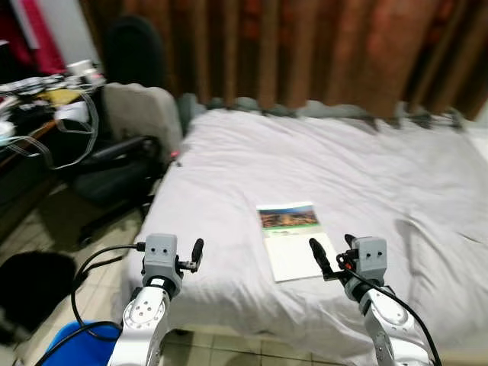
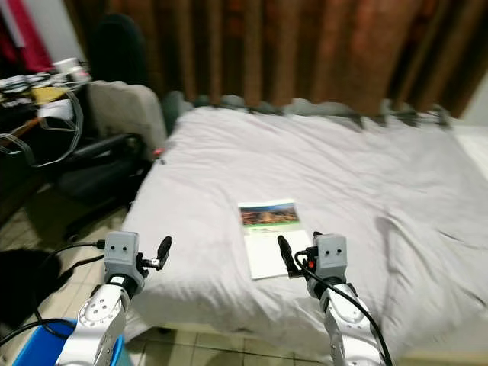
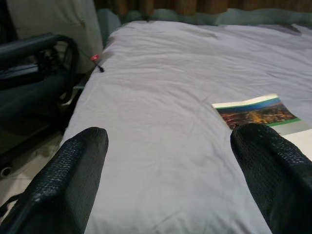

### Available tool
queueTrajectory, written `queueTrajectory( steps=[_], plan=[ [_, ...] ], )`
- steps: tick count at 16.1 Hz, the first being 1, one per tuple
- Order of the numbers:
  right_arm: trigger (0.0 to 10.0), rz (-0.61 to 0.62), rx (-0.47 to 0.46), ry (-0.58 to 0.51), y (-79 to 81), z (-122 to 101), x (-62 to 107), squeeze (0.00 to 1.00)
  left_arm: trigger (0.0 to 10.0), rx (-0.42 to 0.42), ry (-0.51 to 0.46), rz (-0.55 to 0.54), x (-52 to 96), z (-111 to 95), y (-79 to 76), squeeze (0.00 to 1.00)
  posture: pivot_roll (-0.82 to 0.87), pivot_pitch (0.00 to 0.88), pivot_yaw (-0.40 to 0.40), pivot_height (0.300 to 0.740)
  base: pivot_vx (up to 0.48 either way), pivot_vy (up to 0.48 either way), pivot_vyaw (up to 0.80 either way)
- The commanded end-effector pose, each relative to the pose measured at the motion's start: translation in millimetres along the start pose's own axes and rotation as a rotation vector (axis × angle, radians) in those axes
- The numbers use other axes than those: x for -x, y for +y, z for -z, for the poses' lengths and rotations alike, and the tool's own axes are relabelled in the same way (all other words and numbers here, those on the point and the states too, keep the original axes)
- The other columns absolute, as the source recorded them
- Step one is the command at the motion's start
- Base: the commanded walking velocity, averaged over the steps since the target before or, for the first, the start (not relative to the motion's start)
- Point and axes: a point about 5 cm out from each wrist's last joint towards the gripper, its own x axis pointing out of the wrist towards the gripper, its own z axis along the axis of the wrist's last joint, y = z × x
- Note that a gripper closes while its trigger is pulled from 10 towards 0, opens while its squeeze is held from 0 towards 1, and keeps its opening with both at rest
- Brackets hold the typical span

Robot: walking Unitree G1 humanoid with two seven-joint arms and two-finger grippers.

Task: Clean up the room

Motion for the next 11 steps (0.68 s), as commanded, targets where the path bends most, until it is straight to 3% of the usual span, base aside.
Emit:
queueTrajectory(
  steps=[1,4,11],
  plan=[
    [10.0,0.001,-0.009,0.012,-0.8,1.0,0.4,0.00,10.0,-0.006,0.000,0.005,-0.2,0.0,-2.6,0.00,0.00,0.022,0.027,0.740,0.000,-0.472,-0.78],
    [10.0,-0.018,-0.005,0.004,2.0,1.5,1.3,0.00,10.0,-0.018,-0.010,0.022,-4.1,-4.0,0.3,0.00,0.01,0.012,0.026,0.740,0.000,-0.459,-0.21],
    [10.0,-0.088,0.009,0.027,8.1,1.5,-4.9,0.00,10.0,0.037,0.024,-0.071,-5.5,2.0,3.2,0.00,0.01,0.000,0.019,0.740,0.000,-0.445,0.00]
  ],
)
